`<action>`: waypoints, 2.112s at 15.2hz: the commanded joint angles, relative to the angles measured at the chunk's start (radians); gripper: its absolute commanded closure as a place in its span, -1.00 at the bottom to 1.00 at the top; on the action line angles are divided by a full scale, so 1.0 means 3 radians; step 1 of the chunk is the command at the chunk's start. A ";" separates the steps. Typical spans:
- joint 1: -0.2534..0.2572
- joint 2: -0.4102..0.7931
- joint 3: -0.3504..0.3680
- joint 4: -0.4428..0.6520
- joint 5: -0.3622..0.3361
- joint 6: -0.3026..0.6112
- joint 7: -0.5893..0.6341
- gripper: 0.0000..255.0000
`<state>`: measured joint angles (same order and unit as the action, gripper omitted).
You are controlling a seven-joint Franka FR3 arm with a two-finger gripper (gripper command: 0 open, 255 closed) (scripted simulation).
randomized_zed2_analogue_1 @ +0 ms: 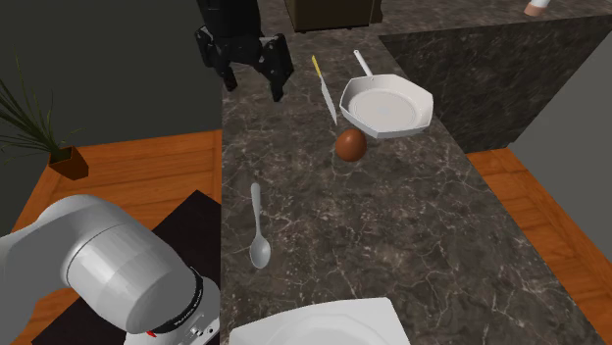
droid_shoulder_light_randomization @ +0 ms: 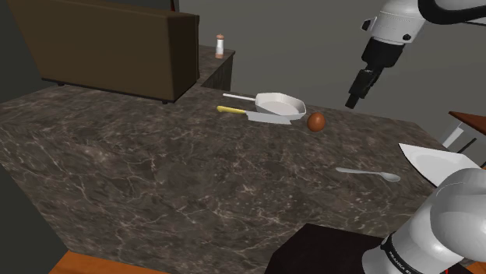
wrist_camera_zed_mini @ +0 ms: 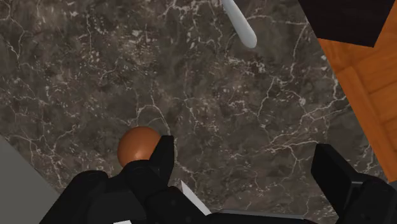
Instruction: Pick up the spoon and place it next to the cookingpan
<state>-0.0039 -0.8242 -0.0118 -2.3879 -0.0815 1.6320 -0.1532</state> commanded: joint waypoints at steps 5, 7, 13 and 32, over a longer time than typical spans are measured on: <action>0.0135 -0.0150 -0.0248 -0.0410 -0.0068 0.0046 -0.0548 -1.00; 0.0189 -0.0215 -0.0378 -0.0600 -0.0127 0.0061 -0.0825 -1.00; 0.0285 -0.0355 -0.0796 -0.1117 -0.0405 0.0095 -0.1669 -1.00; 0.0221 -0.0396 -0.1153 -0.1715 -0.0762 0.0441 -0.2164 -1.00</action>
<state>0.0622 -0.9432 -0.3577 -2.9023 -0.3101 1.7644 -0.8024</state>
